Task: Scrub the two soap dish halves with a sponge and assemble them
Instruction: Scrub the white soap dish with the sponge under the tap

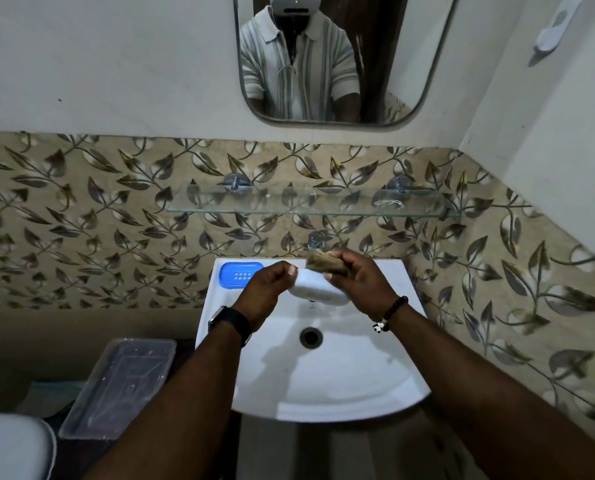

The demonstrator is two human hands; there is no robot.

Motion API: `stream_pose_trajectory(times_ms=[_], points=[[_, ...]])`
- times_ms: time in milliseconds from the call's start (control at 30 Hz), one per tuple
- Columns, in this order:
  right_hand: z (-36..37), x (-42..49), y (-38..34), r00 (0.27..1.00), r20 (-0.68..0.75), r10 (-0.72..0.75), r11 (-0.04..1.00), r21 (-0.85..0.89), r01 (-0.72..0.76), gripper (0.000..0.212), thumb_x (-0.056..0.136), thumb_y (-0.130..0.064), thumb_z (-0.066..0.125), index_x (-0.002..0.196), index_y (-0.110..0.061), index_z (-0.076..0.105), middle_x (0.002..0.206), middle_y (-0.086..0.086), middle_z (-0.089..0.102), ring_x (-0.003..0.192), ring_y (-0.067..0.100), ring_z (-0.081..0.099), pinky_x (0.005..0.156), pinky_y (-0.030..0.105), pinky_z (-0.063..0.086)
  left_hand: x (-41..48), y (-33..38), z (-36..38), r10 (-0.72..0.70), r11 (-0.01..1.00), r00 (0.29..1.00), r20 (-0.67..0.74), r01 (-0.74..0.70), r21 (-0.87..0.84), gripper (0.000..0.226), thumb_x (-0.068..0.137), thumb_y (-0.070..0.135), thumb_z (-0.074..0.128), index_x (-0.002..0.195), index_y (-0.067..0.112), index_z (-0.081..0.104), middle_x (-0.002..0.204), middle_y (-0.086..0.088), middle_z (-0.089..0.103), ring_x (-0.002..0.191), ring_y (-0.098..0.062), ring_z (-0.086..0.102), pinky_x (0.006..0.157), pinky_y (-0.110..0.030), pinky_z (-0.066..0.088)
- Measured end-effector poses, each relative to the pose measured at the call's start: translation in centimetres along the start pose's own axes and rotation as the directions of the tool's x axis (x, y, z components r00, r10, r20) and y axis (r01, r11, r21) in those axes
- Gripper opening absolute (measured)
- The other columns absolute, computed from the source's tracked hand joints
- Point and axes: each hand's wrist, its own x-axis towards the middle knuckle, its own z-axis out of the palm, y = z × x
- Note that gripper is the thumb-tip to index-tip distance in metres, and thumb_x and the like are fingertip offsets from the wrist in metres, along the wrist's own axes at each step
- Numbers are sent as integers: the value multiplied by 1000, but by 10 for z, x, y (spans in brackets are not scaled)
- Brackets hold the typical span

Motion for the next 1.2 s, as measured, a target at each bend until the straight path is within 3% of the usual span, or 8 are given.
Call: stream_pose_trajectory(times_ms=[100, 367, 500, 600, 767, 967, 1067, 1200], points=[[5, 1, 4, 933, -176, -314, 901, -365, 235, 26, 85, 8, 62, 107, -5, 66, 105, 4, 65, 99, 20, 59, 86, 33, 47, 2, 0, 8, -17, 999, 1000, -10, 16, -36, 30, 97, 31, 57, 69, 24, 63, 72, 10, 60, 70, -7, 55, 78, -30, 46], [10, -10, 25, 617, 265, -741, 260, -734, 628, 34, 85, -1, 53, 115, -7, 70, 131, 16, 62, 128, 35, 53, 110, 55, 36, 6, 1, 25, -30, 965, 991, -128, -5, -262, 21, 100, 11, 53, 91, 10, 71, 86, -5, 73, 79, -16, 68, 69, -30, 57], [6, -9, 30, 714, -208, -669, 594, -727, 344, 30, 95, -7, 44, 112, -6, 69, 132, 12, 61, 128, 29, 53, 108, 42, 43, 9, 6, 27, -50, 898, 977, -208, -48, -438, 18, 102, 17, 52, 99, 7, 66, 103, -10, 71, 95, -23, 67, 82, -38, 59], [27, -11, 20, 791, -585, -176, 984, -121, 129, 25, 92, -1, 50, 107, -15, 65, 111, -2, 66, 102, 13, 60, 89, 42, 53, 12, 15, 38, -29, 826, 974, -226, -104, -554, 17, 101, 18, 53, 103, 8, 66, 103, -8, 74, 94, -23, 70, 77, -35, 61], [46, -9, -4, 896, -360, 259, 618, 775, 133, 18, 96, -12, 60, 113, -19, 62, 111, 5, 71, 100, 24, 67, 80, 44, 53, 11, 13, 58, 45, 888, 950, -309, -180, -423, 23, 102, 24, 49, 95, 8, 64, 76, -9, 66, 61, -17, 52, 54, -27, 47], [26, -1, -8, 953, -233, 195, 596, 800, 74, 37, 85, -22, 67, 121, -23, 57, 105, 2, 73, 83, 25, 72, 66, 41, 47, 0, -10, 70, 95, 970, 969, -226, -142, -198, 47, 99, 42, 51, 100, -5, 60, 90, -12, 66, 87, -21, 57, 82, -39, 45], [12, -2, 1, 959, -234, 159, 739, 672, 41, 52, 82, -13, 74, 127, -8, 51, 115, 12, 70, 101, 32, 70, 75, 51, 58, 1, -5, 57, 82, 981, 980, -183, -111, -159, 53, 98, 52, 46, 103, 7, 73, 104, -13, 75, 100, -20, 67, 92, -37, 51], [-8, -7, 15, 989, -136, 52, 945, 326, -5, 48, 77, -9, 82, 117, -18, 56, 114, -5, 72, 109, 18, 68, 80, 29, 59, 14, 25, 31, 91, 977, 980, -179, -123, -172, 19, 90, 36, 61, 93, 28, 78, 94, 3, 78, 86, -14, 70, 76, -32, 54]])
